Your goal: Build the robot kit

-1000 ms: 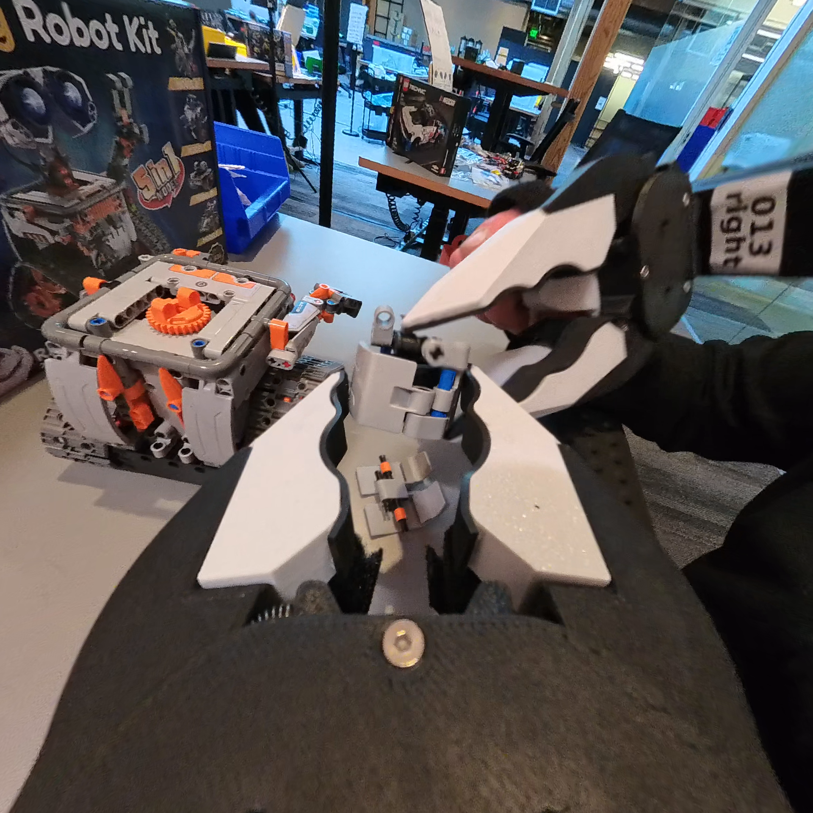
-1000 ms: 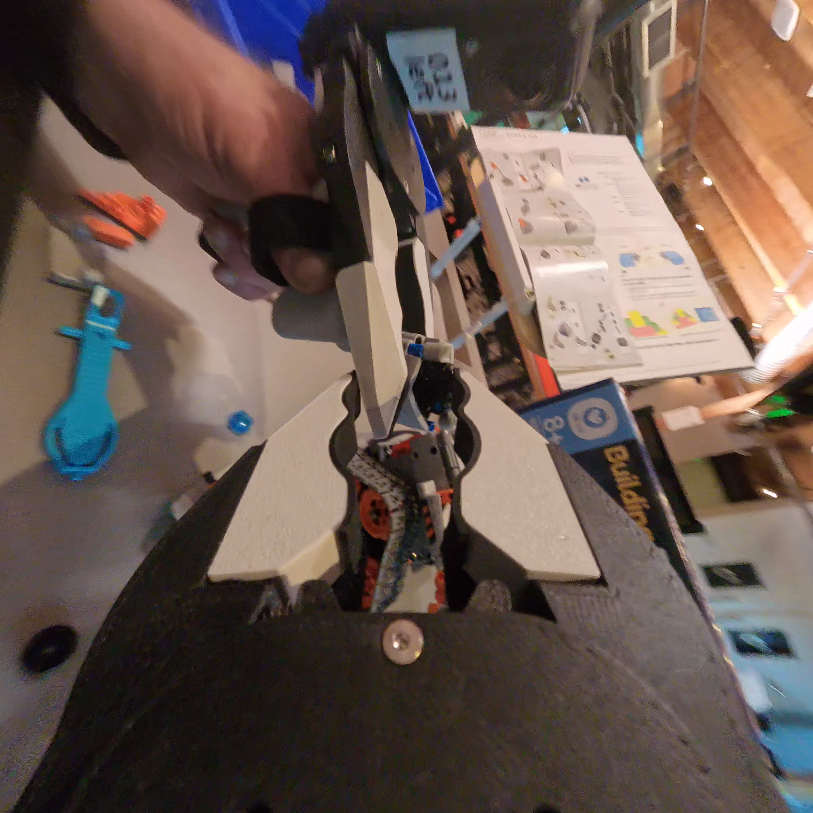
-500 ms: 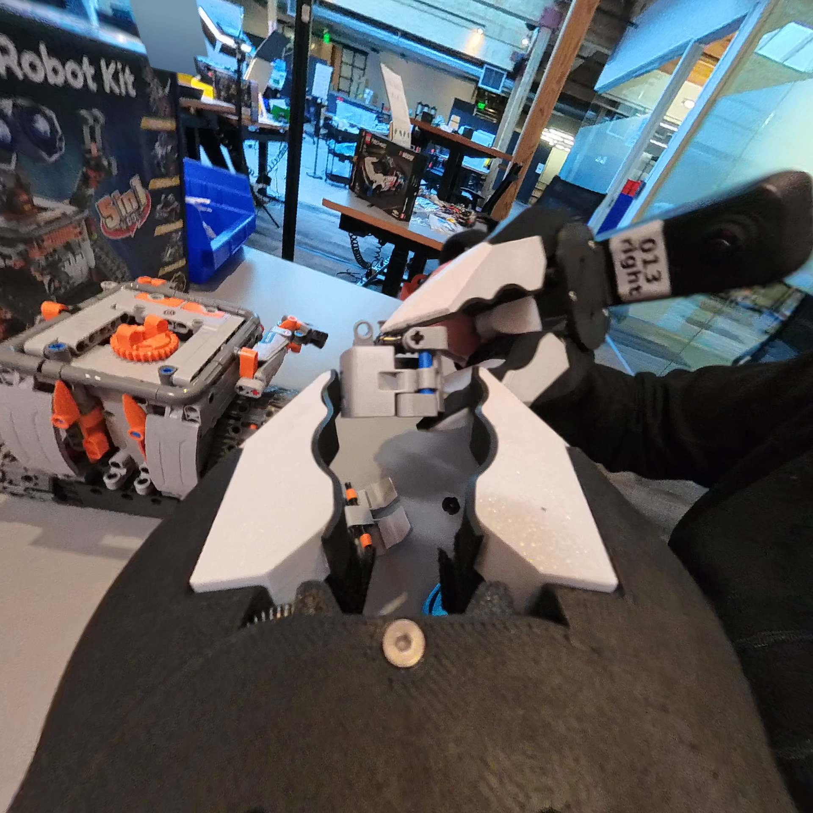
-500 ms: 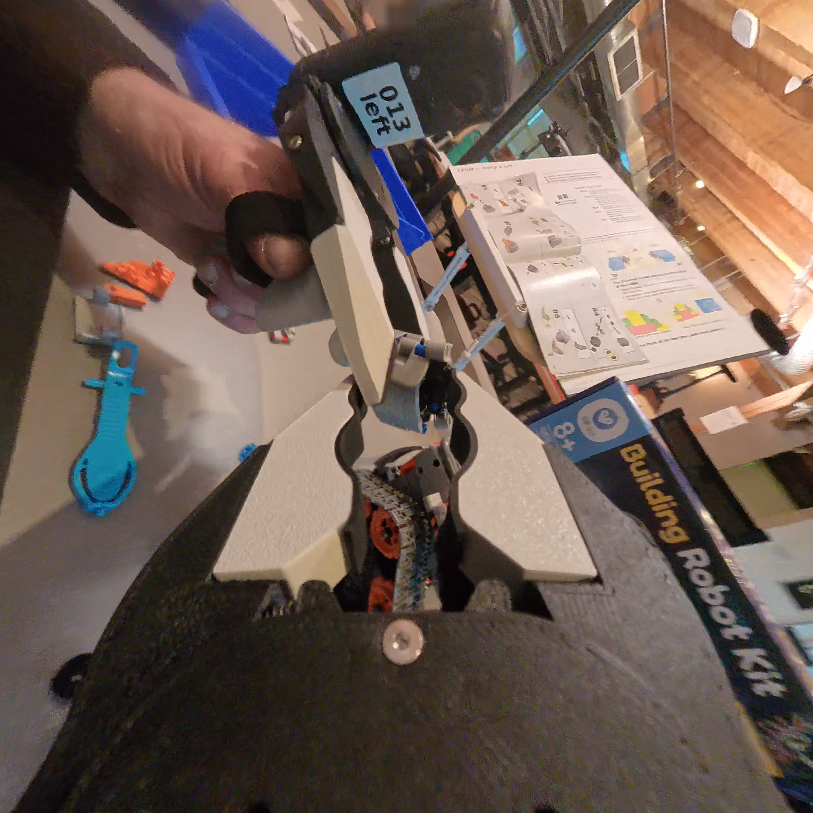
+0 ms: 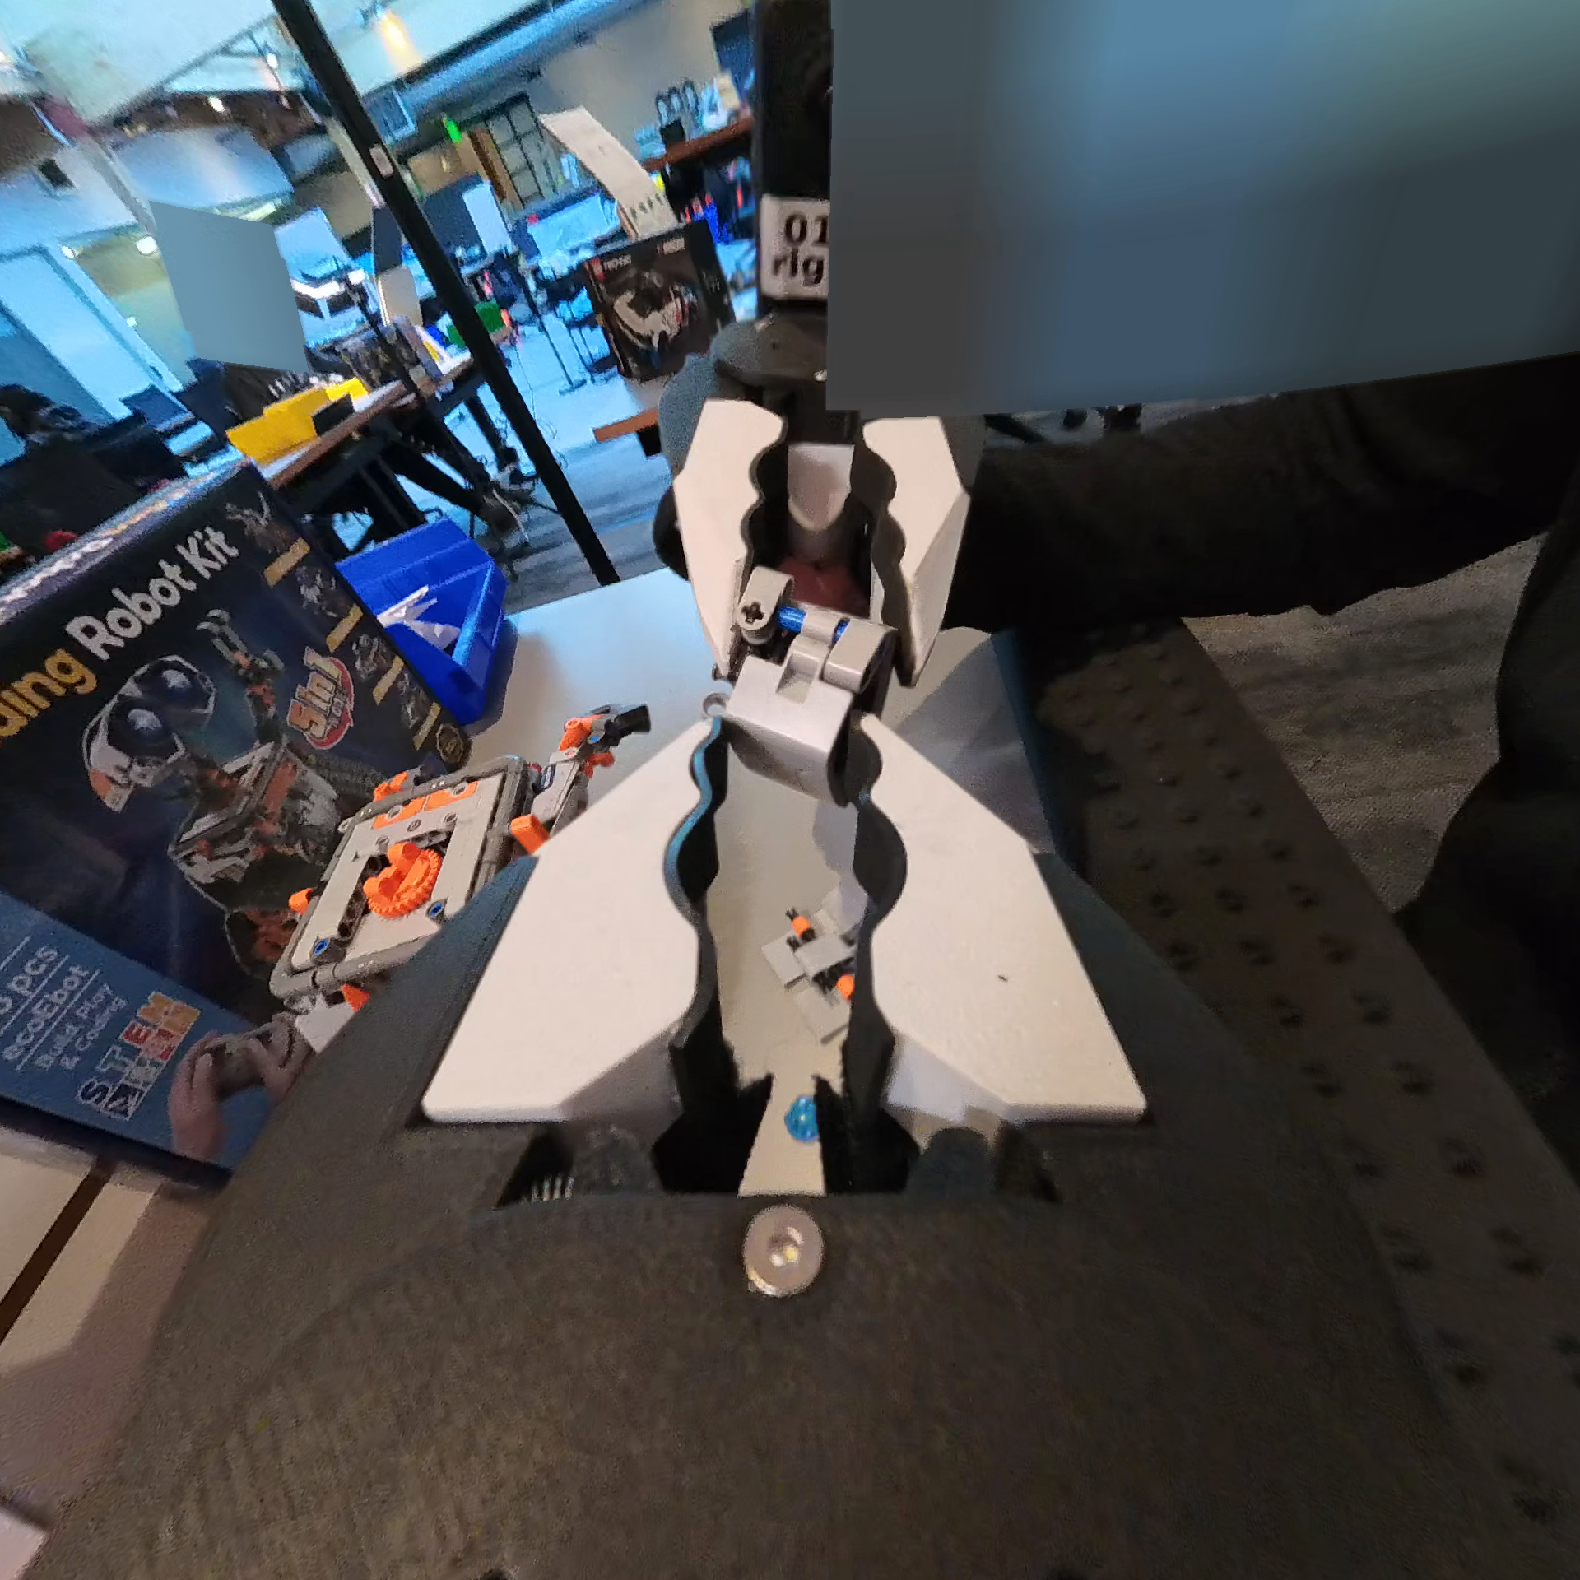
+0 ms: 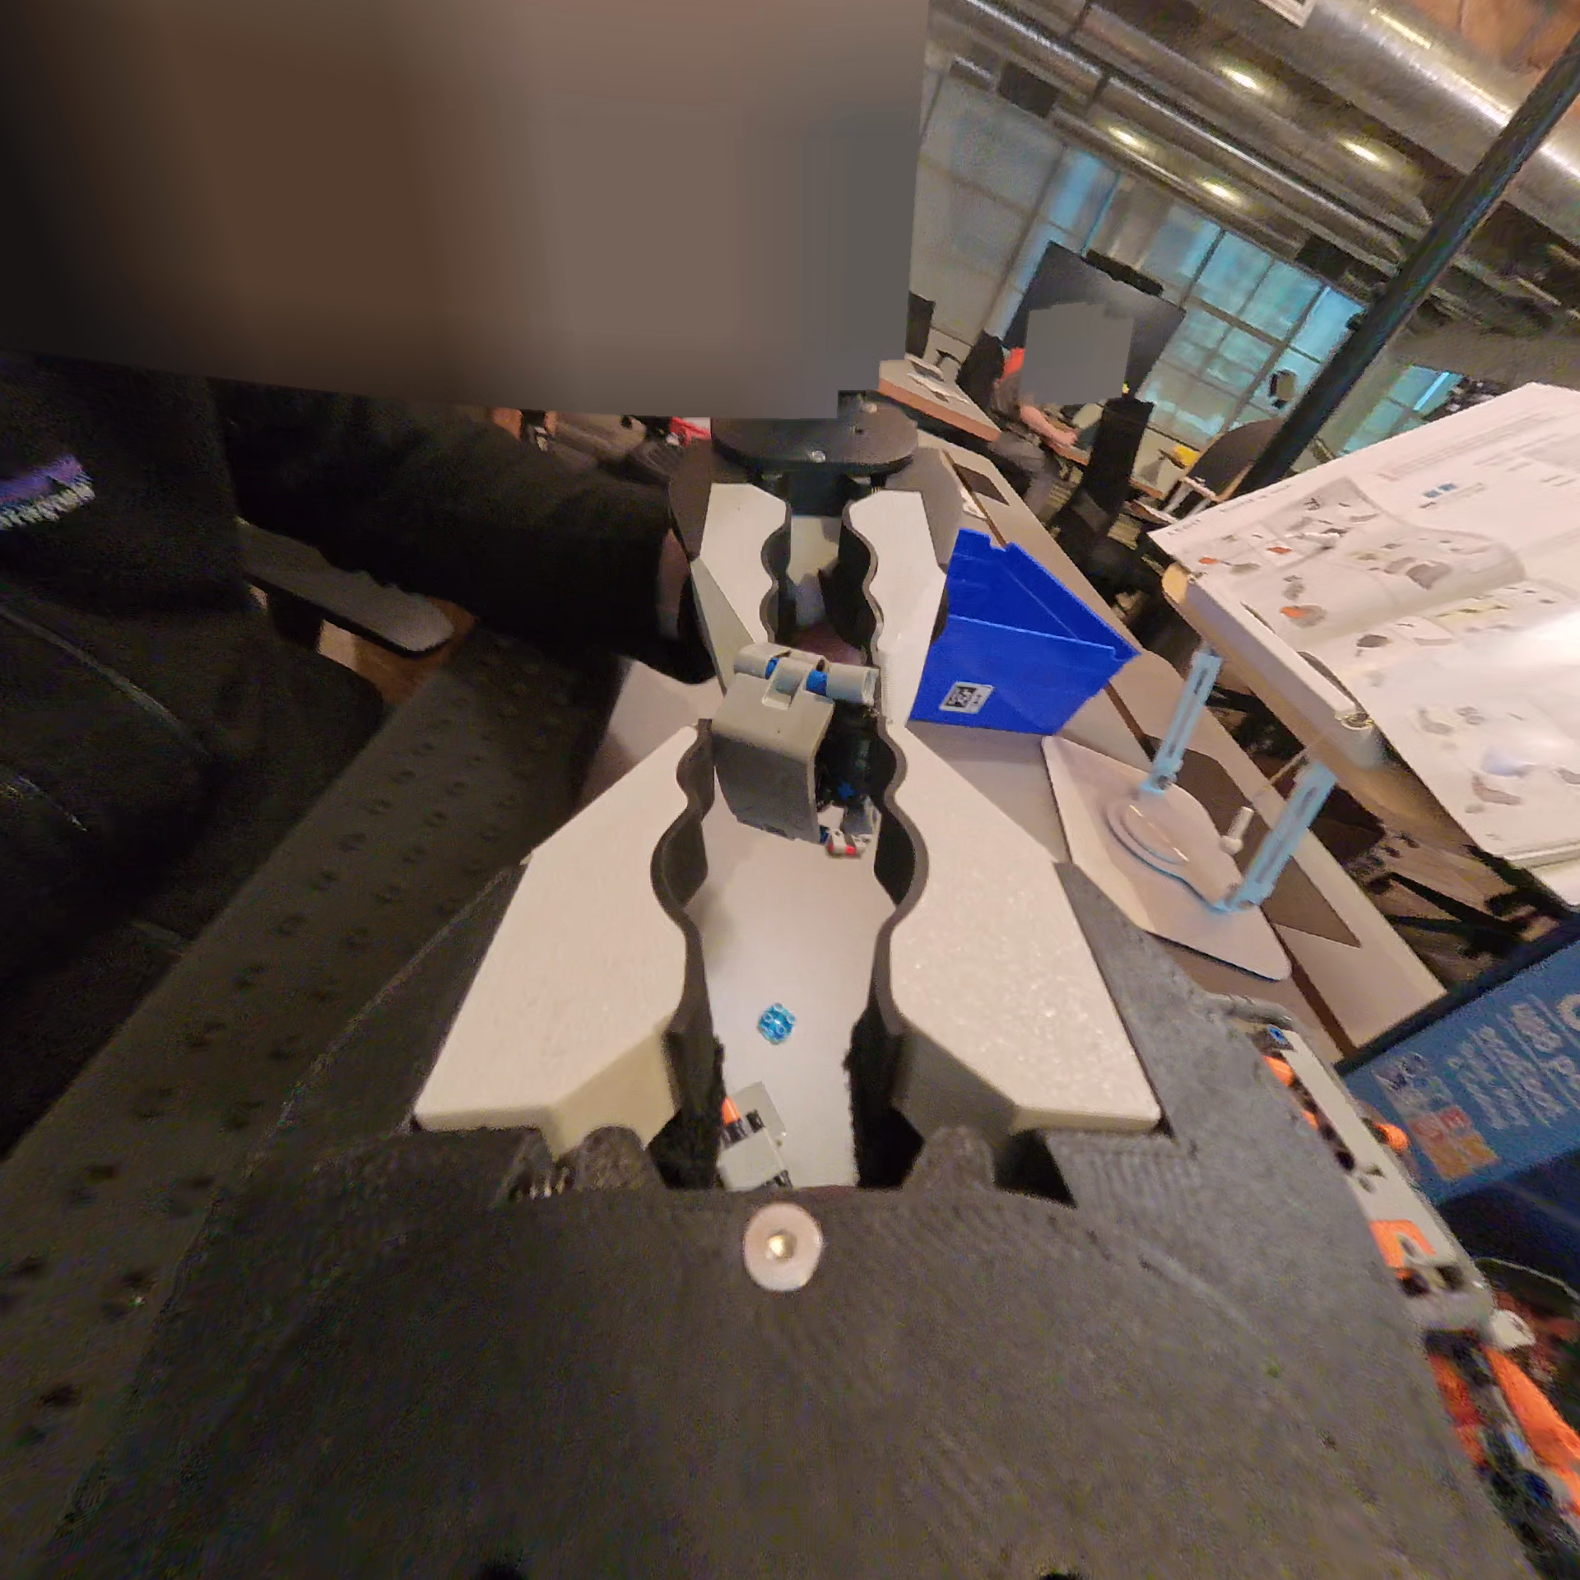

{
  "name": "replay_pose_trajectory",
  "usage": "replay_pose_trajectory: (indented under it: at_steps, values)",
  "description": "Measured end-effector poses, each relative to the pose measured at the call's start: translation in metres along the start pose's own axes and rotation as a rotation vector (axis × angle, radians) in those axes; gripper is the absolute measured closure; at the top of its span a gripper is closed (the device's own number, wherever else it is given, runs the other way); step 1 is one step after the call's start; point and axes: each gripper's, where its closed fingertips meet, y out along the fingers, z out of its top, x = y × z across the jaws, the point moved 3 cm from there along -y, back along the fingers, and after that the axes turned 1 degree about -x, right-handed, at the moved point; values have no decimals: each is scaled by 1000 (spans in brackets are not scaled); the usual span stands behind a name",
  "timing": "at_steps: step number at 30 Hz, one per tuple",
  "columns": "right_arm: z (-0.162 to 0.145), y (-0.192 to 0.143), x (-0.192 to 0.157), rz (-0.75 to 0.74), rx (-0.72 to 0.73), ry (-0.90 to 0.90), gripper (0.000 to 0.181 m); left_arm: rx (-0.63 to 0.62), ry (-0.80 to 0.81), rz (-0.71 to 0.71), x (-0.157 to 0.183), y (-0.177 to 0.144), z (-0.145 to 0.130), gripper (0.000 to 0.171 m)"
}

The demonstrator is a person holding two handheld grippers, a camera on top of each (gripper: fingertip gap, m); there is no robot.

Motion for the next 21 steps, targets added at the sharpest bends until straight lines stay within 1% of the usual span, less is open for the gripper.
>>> replay_pose_trajectory:
  at_steps: [3, 6, 11, 13, 14, 17, 21]
  values:
    - [0, 0, 1, 12, 7, 30, 146, 14, -15, 9, 0, 0, 0, 148]
    - [4, -1, 5, -15, 37, 50, 146, 53, -9, 57, -4, -3, 5, 149]
    - [10, -3, 6, -60, 39, 18, 145, 49, 93, 151, -4, -3, 10, 150]
    - [16, -6, 7, -107, 43, -26, 137, 31, 162, 212, -4, -3, 13, 150]
    - [19, -8, 8, -138, 35, -58, 137, 21, 195, 248, -6, -3, 14, 150]
    - [26, -12, 5, -216, 2, -189, 143, 2, 256, 300, -6, -4, 17, 150]
    - [25, -7, 3, -262, -61, -269, 148, -37, 329, 340, -5, 0, 18, 150]
